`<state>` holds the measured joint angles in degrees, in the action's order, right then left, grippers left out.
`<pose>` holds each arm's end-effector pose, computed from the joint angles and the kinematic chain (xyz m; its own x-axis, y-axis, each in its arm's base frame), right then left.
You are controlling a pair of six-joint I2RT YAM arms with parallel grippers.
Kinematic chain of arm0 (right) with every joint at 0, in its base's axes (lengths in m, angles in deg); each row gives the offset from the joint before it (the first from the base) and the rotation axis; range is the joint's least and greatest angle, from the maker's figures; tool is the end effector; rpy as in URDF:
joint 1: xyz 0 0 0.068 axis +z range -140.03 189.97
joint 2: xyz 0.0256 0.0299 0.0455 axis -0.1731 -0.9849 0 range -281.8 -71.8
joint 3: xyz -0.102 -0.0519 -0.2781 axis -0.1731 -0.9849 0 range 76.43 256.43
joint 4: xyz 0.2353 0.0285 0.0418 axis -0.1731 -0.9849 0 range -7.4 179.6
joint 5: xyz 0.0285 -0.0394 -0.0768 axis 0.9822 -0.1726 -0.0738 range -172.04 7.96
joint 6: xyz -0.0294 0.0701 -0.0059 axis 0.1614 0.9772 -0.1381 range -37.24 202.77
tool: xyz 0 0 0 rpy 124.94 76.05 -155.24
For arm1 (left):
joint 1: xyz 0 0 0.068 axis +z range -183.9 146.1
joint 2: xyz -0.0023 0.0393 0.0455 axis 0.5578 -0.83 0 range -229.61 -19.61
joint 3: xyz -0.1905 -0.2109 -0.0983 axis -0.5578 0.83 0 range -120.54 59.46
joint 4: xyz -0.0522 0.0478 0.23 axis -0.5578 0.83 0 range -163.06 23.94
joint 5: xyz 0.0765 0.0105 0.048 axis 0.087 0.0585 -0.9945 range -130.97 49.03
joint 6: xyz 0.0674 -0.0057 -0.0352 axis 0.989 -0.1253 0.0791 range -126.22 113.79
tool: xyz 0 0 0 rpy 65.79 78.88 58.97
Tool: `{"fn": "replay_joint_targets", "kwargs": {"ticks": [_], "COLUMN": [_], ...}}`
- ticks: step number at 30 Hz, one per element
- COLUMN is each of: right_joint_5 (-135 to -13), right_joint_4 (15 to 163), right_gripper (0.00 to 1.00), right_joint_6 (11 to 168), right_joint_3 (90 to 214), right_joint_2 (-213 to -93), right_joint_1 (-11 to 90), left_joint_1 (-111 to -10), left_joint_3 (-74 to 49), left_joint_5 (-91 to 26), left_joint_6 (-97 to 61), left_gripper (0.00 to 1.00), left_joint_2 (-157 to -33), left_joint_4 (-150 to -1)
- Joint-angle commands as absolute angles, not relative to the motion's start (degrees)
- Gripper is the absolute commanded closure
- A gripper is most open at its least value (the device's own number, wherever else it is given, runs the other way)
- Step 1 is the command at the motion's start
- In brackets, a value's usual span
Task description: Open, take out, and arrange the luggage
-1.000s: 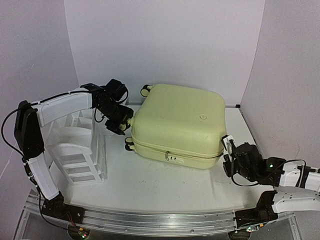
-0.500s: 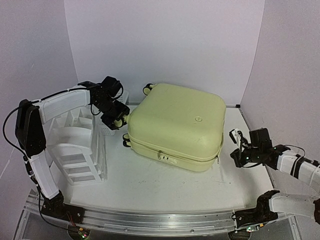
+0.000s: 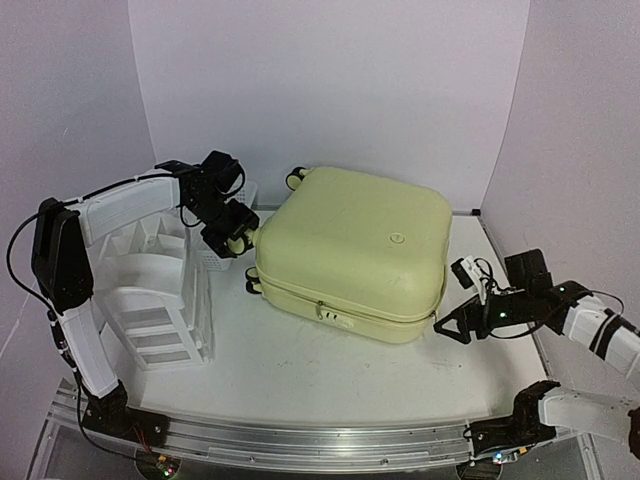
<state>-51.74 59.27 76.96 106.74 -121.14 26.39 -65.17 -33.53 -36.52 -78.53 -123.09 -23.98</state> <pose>0.1288 0.0720 0.2212 -0.6676 -0.2877 -0.6867 -0.6300 0.7098 0.3150 0.3291 -0.2057 0.2973 -0.7488 -0.6566 -0.0901 -0.5348 0.6790 -0.5030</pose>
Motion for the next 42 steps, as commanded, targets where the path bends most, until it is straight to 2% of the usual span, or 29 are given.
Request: {"fn": "replay_joint_targets", "kwargs": {"ticks": [1,7,15,17,19,30,38,42], "right_joint_5": [-44.82,-36.02,-28.21,-26.93,-25.66,-25.47,-26.21,-25.62], "right_joint_4": [62.88,71.06,73.25,73.17,73.24,73.49,74.4,74.95], "right_gripper": [0.19,0.2,0.29,0.33,0.41,0.56,0.63,0.7], "right_joint_6": [72.2,72.69,71.78,71.74,71.86,75.71,77.94,78.94], "right_joint_3": [108.08,107.27,107.98,108.19,108.65,107.99,107.33,107.07], "right_joint_2": [-128.58,-134.54,-139.6,-140.9,-142.19,-140.75,-140.31,-140.22], "right_joint_1": [25.49,19.96,19.28,19.28,19.21,19.28,19.28,19.22], "left_joint_1": [-65.44,-65.46,-65.33,-65.37,-65.38,-65.39,-65.36,-65.37], "left_joint_3": [-36.86,-37.11,-37.32,-37.38,-37.46,-37.74,-38.02,-38.17], "left_joint_5": [-37.3,-36.43,-36.6,-36.28,-36.06,-36.4,-36.48,-36.58], "left_joint_6": [-67.92,-67.39,-67.21,-67.25,-67.3,-67.21,-67.21,-67.21], "left_gripper": [0.97,0.97,0.97,0.97,0.97,0.97,0.97,0.97], "left_joint_2": [-123.06,-123.15,-122.61,-122.82,-122.92,-123.05,-123.23,-123.15], "left_joint_4": [-22.64,-23.02,-23.22,-23.24,-23.24,-23.44,-23.48,-23.56]}}
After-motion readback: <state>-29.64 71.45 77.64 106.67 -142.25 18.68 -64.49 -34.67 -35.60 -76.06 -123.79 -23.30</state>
